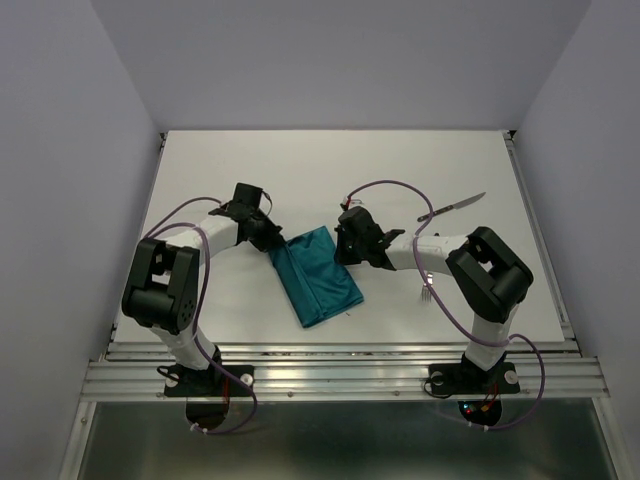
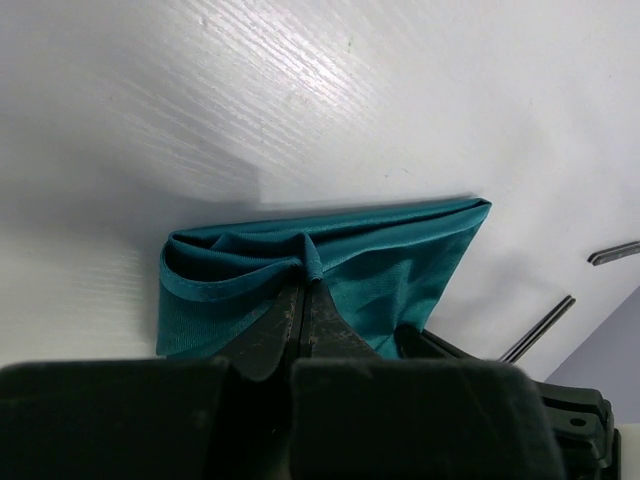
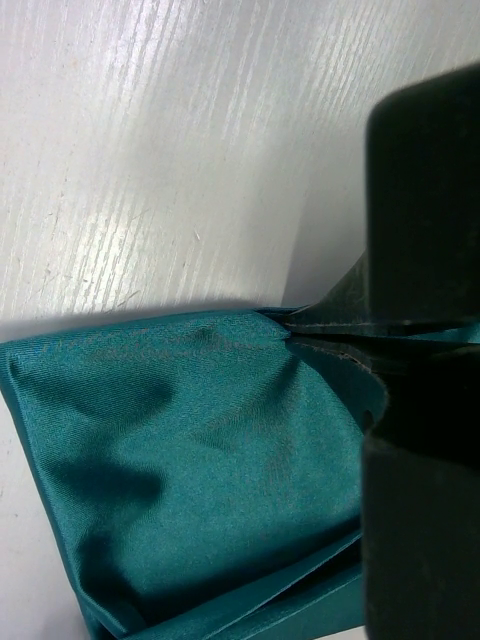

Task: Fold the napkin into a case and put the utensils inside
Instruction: Fold the lower triangle-folded napkin at the center of the board, then pick up the 2/3-rectangle-folded napkin at the center of the board.

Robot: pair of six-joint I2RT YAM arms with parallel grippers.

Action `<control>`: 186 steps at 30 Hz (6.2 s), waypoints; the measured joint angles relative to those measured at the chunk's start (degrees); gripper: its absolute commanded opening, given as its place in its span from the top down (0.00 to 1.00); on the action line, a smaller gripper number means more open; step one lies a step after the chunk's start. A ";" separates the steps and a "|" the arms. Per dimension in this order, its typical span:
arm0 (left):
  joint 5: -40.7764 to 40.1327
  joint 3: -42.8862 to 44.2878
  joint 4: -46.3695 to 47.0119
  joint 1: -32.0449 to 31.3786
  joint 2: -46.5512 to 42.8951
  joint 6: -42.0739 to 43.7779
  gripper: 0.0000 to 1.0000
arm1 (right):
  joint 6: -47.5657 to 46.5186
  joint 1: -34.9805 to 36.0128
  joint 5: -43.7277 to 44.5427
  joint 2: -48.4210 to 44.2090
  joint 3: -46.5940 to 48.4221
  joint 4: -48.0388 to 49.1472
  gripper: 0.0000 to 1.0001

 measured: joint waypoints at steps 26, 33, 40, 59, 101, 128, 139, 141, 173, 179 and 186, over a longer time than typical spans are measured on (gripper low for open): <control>-0.11 3.76 0.09 -1.42 4.79 -0.61 1.00 | 0.09 -0.02 -0.22 0.00 -0.04 0.09 0.97; -0.13 4.98 0.17 -1.75 5.92 -0.55 1.00 | 0.28 -0.02 -0.24 0.00 -0.22 0.37 0.97; -0.15 5.22 0.20 -2.25 7.19 -0.44 1.00 | 0.28 -0.04 -0.33 0.00 -0.28 0.50 0.95; -0.79 6.40 0.22 -3.61 8.11 1.62 1.00 | 1.36 3.67 3.02 -5.86 0.13 -9.60 0.50; -2.43 8.57 -2.56 -3.61 6.93 5.86 0.42 | 2.01 14.60 6.84 4.96 11.28 -12.17 0.99; -9.55 11.21 -8.98 -3.23 -1.49 15.32 1.00 | 2.23 14.60 6.75 4.55 10.08 -10.62 0.99; -16.90 6.84 -10.45 -0.83 -2.95 15.93 1.00 | 2.21 14.60 6.73 4.55 10.08 -10.60 0.99; -16.96 6.49 -10.23 -0.85 -2.19 16.09 1.00 | 2.21 14.60 6.71 4.55 10.08 -10.60 0.99; -7.65 6.23 -4.15 -2.38 6.08 16.74 1.00 | 2.21 14.60 6.25 4.55 10.08 -10.56 0.99; -7.43 6.49 -3.78 -2.54 6.10 16.52 1.00 | 2.21 14.60 6.08 4.55 10.08 -10.56 0.99; -7.34 6.86 -3.45 -2.56 6.88 15.54 1.00 | 2.23 14.60 6.08 4.28 9.70 -10.25 0.99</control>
